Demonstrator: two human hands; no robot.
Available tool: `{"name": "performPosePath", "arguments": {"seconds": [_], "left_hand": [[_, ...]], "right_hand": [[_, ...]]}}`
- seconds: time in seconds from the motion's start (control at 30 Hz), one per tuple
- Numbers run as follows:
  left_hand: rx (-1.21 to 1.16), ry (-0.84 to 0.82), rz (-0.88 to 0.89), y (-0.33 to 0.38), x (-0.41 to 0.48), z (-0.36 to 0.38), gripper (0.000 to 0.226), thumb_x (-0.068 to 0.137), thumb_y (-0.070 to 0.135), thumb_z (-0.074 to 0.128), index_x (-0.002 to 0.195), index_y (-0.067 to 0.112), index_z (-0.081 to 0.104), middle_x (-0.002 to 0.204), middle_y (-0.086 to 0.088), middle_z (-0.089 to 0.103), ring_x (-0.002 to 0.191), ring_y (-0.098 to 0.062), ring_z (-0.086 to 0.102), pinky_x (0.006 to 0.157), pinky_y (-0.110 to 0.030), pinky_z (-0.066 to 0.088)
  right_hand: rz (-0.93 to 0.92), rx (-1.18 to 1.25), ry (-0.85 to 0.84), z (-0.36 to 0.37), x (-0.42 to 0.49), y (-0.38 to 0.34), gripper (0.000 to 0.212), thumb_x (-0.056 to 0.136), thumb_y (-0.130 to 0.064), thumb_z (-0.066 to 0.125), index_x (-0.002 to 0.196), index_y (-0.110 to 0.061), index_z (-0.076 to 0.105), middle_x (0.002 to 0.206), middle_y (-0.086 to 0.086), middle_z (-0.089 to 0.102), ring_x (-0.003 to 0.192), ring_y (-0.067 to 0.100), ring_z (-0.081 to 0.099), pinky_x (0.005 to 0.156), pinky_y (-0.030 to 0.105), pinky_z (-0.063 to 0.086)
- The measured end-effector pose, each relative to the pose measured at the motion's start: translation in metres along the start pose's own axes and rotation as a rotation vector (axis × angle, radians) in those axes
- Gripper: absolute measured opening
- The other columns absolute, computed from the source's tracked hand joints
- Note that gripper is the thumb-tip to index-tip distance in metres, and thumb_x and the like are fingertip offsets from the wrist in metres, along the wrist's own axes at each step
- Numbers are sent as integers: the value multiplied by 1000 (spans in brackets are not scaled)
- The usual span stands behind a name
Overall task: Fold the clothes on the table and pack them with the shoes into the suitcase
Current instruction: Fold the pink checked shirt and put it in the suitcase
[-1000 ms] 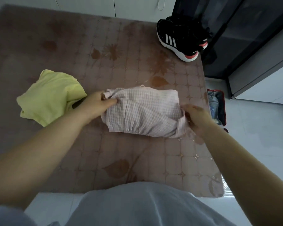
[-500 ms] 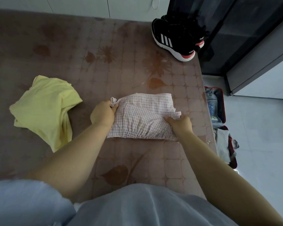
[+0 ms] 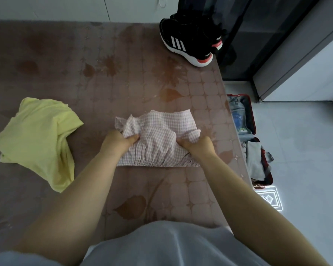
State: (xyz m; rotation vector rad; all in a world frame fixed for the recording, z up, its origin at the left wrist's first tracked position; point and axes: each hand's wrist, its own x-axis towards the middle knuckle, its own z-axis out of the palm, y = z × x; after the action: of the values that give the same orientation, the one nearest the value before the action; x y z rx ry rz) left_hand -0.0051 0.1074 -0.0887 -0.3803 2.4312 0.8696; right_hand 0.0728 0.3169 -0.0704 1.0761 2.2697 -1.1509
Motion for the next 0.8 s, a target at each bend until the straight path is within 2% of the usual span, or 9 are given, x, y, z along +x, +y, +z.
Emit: {"name": "performPosePath", "arguments": {"seconds": [0.07, 0.17, 0.27, 0.33, 0.43, 0.53, 0.63, 0.7, 0.8], "left_hand": [[30, 1, 12, 7, -7, 4, 66, 78, 46, 68, 121, -2, 54, 123, -21, 58, 110, -35, 57, 80, -33, 42], [-44, -26, 7, 12, -23, 24, 57, 77, 38, 72, 118, 1, 57, 117, -17, 62, 103, -32, 60, 76, -30, 42], [-98, -53, 21, 24, -40, 56, 56, 71, 39, 77, 113, 5, 62, 113, -14, 65, 101, -29, 63, 86, -35, 49], [-97, -81, 22, 45, -47, 82, 58, 69, 41, 78, 113, 6, 63, 112, -12, 66, 100, -28, 63, 89, -39, 50], [-97, -100, 70, 94, -65, 131, 48, 72, 37, 76, 109, 9, 64, 110, -11, 67, 98, -28, 63, 89, -40, 50], [-144, -46, 180, 146, -92, 179, 34, 78, 34, 71, 105, 14, 66, 108, -11, 68, 96, -26, 63, 84, -36, 50], [-168, -44, 270, 215, -127, 268, 40, 83, 38, 64, 115, 14, 62, 114, -8, 65, 104, -28, 60, 79, -30, 44], [-220, -73, 212, 250, -139, 334, 42, 85, 39, 61, 119, 13, 59, 119, -8, 63, 108, -29, 58, 80, -27, 41], [-262, -150, -18, 257, -133, 416, 50, 86, 41, 58, 124, 8, 56, 125, -13, 59, 113, -30, 55, 86, -29, 42]], "right_hand": [[16, 41, -7, -4, -1, 13, 80, 78, -45, 69, 136, 2, 38, 133, 17, 51, 120, 32, 51, 93, 35, 45], [22, 107, 23, -19, -1, 40, 75, 74, -46, 74, 128, 0, 47, 120, 15, 59, 108, 30, 57, 73, 28, 44], [-30, 144, 64, -47, 5, 76, 39, 75, -43, 73, 80, -8, 56, 77, 6, 59, 78, 26, 57, 53, 27, 38], [-66, 165, 85, -75, 11, 101, 37, 76, -41, 73, 68, -14, 49, 71, 4, 57, 74, 25, 56, 55, 27, 39], [-59, 293, 84, -126, 30, 145, 31, 78, -37, 72, 79, -10, 58, 74, 5, 61, 80, 28, 62, 57, 32, 46], [26, 412, 48, -175, 52, 192, 39, 80, -38, 69, 97, -6, 55, 87, 8, 62, 76, 16, 57, 62, 32, 48], [104, 488, 63, -250, 88, 262, 53, 82, -39, 67, 118, -3, 53, 109, 12, 59, 94, 28, 58, 77, 33, 47], [152, 518, 81, -293, 112, 311, 49, 82, -33, 68, 117, -1, 55, 109, 13, 60, 95, 29, 57, 81, 35, 46], [213, 503, 41, -318, 144, 372, 50, 80, -34, 71, 112, 2, 57, 99, 13, 65, 86, 28, 61, 67, 30, 47]]}}
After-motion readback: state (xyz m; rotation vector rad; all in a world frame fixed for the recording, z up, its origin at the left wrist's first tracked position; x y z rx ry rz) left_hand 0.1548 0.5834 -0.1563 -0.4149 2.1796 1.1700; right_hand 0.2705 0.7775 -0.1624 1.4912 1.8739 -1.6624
